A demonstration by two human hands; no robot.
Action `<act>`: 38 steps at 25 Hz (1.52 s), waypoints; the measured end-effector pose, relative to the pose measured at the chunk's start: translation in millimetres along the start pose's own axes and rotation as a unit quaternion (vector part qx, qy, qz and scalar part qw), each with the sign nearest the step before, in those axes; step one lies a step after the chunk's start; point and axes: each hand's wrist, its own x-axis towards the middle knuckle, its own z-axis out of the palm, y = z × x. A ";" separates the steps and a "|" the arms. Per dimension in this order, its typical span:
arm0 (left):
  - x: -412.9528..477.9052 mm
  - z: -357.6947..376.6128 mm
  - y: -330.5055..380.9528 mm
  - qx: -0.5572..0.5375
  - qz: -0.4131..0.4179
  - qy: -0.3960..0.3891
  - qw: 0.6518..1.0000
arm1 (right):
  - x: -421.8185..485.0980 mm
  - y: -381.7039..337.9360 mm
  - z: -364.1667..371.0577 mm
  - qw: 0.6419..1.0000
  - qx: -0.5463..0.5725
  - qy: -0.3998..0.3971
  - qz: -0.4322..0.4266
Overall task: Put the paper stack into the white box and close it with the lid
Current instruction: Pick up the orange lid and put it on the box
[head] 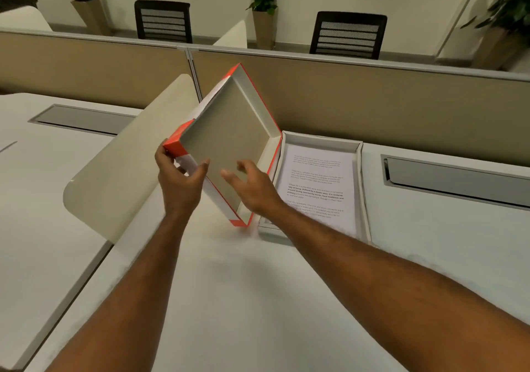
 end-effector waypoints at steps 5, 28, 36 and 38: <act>-25.2 22.9 25.2 -0.011 0.028 -0.055 0.998 | 21.8 -79.7 -9.2 0.995 0.084 0.057 -0.010; -77.1 82.9 -32.2 -0.119 -0.398 -0.196 0.888 | -28.3 0.6 -137.1 0.912 0.308 0.229 0.149; -76.2 101.1 -19.6 -0.147 -0.328 -0.202 0.911 | -41.1 53.2 -168.6 0.935 0.164 0.284 0.134; -75.6 105.3 -17.6 -0.134 -0.311 -0.206 0.918 | -46.3 67.8 -170.4 0.942 0.149 0.276 0.121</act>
